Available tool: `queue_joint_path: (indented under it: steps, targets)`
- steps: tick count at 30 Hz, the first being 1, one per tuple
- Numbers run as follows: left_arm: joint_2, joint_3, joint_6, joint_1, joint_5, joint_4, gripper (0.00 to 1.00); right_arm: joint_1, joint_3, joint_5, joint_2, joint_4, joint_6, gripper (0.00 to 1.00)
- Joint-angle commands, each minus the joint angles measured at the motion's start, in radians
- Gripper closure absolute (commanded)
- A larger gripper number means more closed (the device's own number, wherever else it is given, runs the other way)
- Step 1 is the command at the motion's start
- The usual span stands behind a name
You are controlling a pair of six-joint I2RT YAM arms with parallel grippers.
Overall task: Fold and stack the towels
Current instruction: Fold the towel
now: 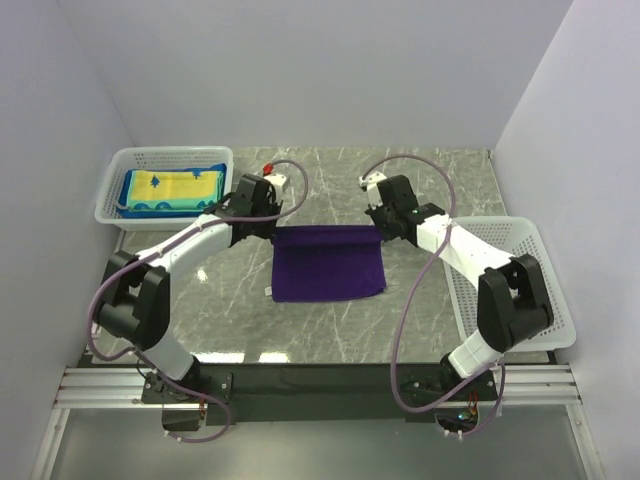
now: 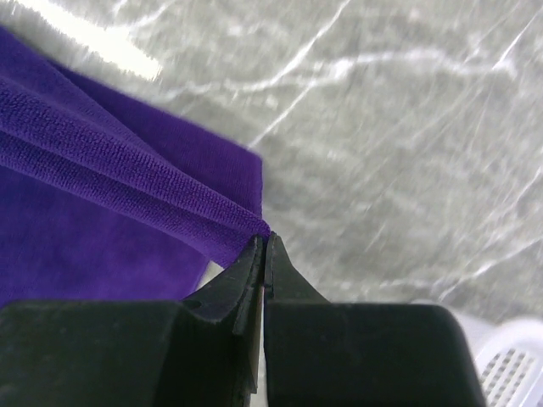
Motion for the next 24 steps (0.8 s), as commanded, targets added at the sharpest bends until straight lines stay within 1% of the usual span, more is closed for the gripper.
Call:
queue_joint_path:
  steps: [1,5,9,14,19,24]
  targets:
    - [-0.082,-0.047,-0.071,-0.021,-0.131,-0.050,0.99,0.016,-0.049,0.089,-0.075,-0.045,0.045,1.00]
    - [-0.122,-0.090,-0.149,-0.045,-0.149,-0.093,0.99,0.044,-0.090,0.079,-0.119,-0.082,0.092,1.00]
    - [-0.166,-0.133,-0.239,-0.064,-0.179,-0.137,0.99,0.070,-0.107,0.085,-0.142,-0.155,0.149,1.00]
    - [-0.212,-0.176,-0.307,-0.084,-0.154,-0.166,0.99,0.089,-0.118,0.122,-0.147,-0.235,0.198,1.00]
    - [-0.223,-0.231,-0.376,-0.101,-0.128,-0.163,0.99,0.098,-0.152,0.128,-0.139,-0.242,0.203,1.00]
    - [-0.203,-0.253,-0.421,-0.122,-0.160,-0.179,0.99,0.113,-0.156,0.155,-0.103,-0.248,0.209,1.00]
